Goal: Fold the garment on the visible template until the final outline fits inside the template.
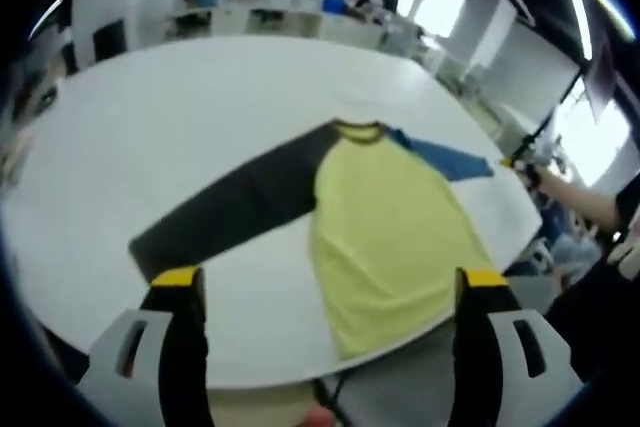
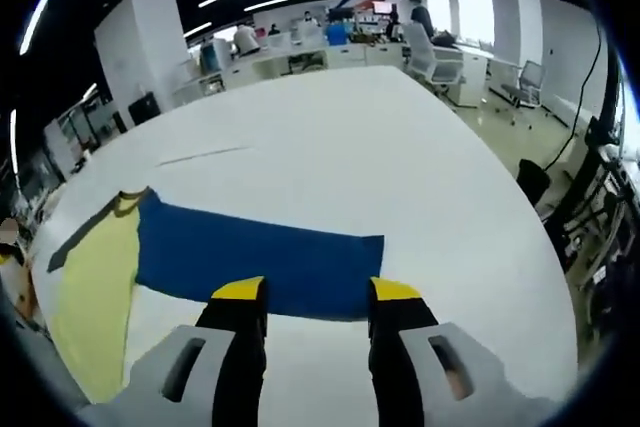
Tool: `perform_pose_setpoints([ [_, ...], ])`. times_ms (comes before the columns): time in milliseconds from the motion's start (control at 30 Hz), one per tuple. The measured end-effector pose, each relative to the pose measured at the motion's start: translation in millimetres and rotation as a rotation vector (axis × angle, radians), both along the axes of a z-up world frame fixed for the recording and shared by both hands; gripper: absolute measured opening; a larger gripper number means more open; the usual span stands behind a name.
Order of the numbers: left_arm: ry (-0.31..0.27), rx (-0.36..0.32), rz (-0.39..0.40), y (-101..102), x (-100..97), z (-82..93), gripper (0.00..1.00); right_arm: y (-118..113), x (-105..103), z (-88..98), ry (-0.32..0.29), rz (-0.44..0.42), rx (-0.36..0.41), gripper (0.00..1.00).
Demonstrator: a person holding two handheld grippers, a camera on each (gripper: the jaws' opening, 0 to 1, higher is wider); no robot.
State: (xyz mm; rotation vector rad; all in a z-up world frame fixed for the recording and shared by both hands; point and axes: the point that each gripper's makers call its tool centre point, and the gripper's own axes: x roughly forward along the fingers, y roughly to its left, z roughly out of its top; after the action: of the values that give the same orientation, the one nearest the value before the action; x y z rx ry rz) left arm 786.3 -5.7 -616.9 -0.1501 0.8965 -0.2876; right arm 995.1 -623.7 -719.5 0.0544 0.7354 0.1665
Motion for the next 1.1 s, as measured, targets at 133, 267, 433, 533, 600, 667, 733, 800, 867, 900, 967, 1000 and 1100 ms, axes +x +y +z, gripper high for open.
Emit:
perform_pose_setpoints([
  [133,-0.010,0.000,-0.011,-5,5.5,1.9,0.99,-9,8,-12.5,0.023,-0.022,-0.006,0.38],
  [267,-0.004,0.004,-0.008,-7,11.2,0.2,0.99,-17,17,-20.3,0.034,-0.040,-0.010,0.37],
  [433,0.001,0.002,-0.002,-10,14.9,-3.3,0.99,-25,30,-30.8,0.058,-0.045,-0.037,0.35],
  [533,0.020,0.010,-0.010,-12,14.4,-8.5,0.99,-30,39,-35.7,0.060,-0.055,-0.048,0.32],
  [600,0.026,0.014,-0.010,-13,14.8,-10.4,0.99,-32,42,-39.8,0.071,-0.056,-0.055,0.31],
  [667,0.026,0.016,-0.006,-13,15.5,-10.0,0.99,-33,44,-43.5,0.083,-0.055,-0.068,0.30],
  [733,0.026,0.014,-0.004,-13,16.6,-10.5,0.99,-34,46,-45.7,0.090,-0.053,-0.075,0.29],
  [800,0.033,0.019,-0.004,-14,17.4,-12.0,0.99,-34,47,-46.7,0.091,-0.050,-0.082,0.29],
  [867,0.042,0.031,-0.009,-14,17.9,-14.5,0.99,-38,51,-49.1,0.091,-0.043,-0.090,0.28],
  [900,0.044,0.035,-0.011,-14,18.3,-15.3,0.99,-40,52,-48.8,0.087,-0.042,-0.097,0.27],
  [967,0.042,0.035,-0.012,-15,19.8,-15.4,0.99,-40,52,-48.4,0.086,-0.031,-0.111,0.25],
  [1000,0.041,0.033,-0.011,-16,20.5,-15.4,0.99,-39,52,-48.5,0.087,-0.026,-0.116,0.22],
  [1100,0.040,0.029,-0.010,-18,22.5,-17.1,0.99,-33,51,-48.1,0.077,0.027,-0.166,0.17],
])
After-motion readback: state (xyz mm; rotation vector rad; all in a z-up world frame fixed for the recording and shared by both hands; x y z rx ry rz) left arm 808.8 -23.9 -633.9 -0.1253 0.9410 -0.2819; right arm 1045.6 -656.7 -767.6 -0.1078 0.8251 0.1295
